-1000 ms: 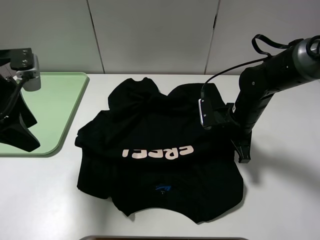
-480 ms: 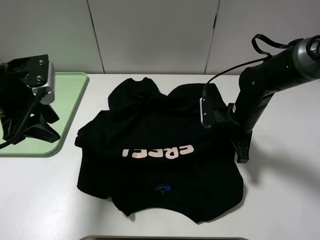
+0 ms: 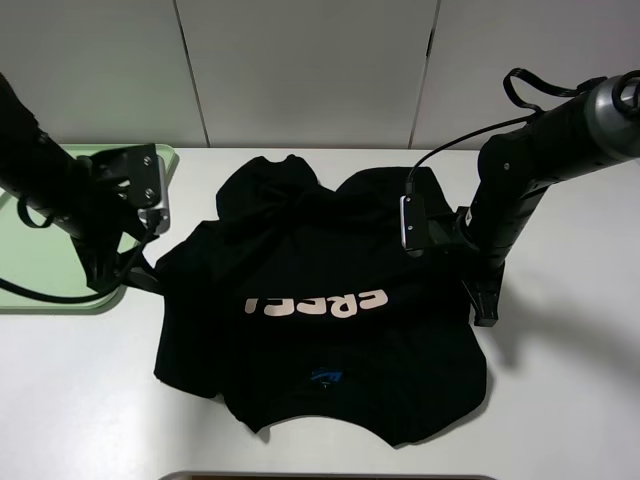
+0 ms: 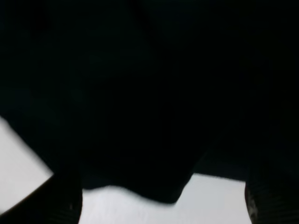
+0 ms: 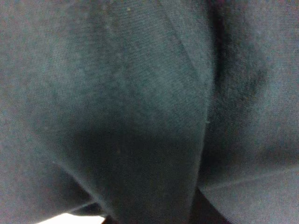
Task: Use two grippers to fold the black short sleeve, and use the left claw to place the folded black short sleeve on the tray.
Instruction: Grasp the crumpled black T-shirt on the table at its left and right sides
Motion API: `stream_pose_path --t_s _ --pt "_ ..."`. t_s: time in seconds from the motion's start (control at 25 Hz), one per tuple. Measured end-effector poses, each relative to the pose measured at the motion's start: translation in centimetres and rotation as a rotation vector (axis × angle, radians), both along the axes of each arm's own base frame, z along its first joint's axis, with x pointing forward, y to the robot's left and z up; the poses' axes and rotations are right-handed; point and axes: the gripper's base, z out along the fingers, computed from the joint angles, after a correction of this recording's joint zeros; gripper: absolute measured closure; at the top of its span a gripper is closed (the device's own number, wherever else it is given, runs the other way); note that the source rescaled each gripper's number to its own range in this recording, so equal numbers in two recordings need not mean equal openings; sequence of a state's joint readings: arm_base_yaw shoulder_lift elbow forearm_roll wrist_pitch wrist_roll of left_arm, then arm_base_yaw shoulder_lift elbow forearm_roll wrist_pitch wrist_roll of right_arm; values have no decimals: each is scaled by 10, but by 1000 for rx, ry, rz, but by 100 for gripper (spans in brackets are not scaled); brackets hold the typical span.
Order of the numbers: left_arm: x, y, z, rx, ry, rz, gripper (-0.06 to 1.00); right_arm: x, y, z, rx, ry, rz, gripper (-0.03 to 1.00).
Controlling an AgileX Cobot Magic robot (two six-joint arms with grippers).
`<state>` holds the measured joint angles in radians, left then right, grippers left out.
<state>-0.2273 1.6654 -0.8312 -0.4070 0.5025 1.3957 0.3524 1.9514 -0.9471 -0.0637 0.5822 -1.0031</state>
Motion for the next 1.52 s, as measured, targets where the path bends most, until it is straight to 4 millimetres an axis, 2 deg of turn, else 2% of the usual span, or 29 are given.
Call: stream_pose_path --t_s 0.16,0.32,0.52,0.8,1.2,1.24,1.32,1.4,1.44,1.52 --pt "0 -20 -17 29 -23 -122 24 0 0 0 -1 0 0 97" --pt "0 -33 -23 56 -79 -214 24 0 0 0 -1 1 0 97" --pt "4 -32 -23 81 -125 -243 24 0 0 0 -1 3 -9 97" --pt "0 -32 -25 80 -85 -253 24 0 0 0 -1 4 -22 97" --pt "1 -32 -52 106 -4 -234 26 0 -1 0 -7 2 -17 97" --pt "2 -31 -52 110 -14 -235 30 0 -1 0 -7 2 -17 97" --pt "4 -31 -52 119 -43 -235 47 0 -1 0 -8 2 -16 97" --pt "6 -31 -51 122 -57 -231 73 0 -1 0 -11 1 -12 97" --pt "6 -31 -51 121 -56 -224 81 0 -1 0 -17 -1 -4 97" --pt "6 -31 -51 115 -45 -185 91 1 -2 0 -28 -8 0 97"
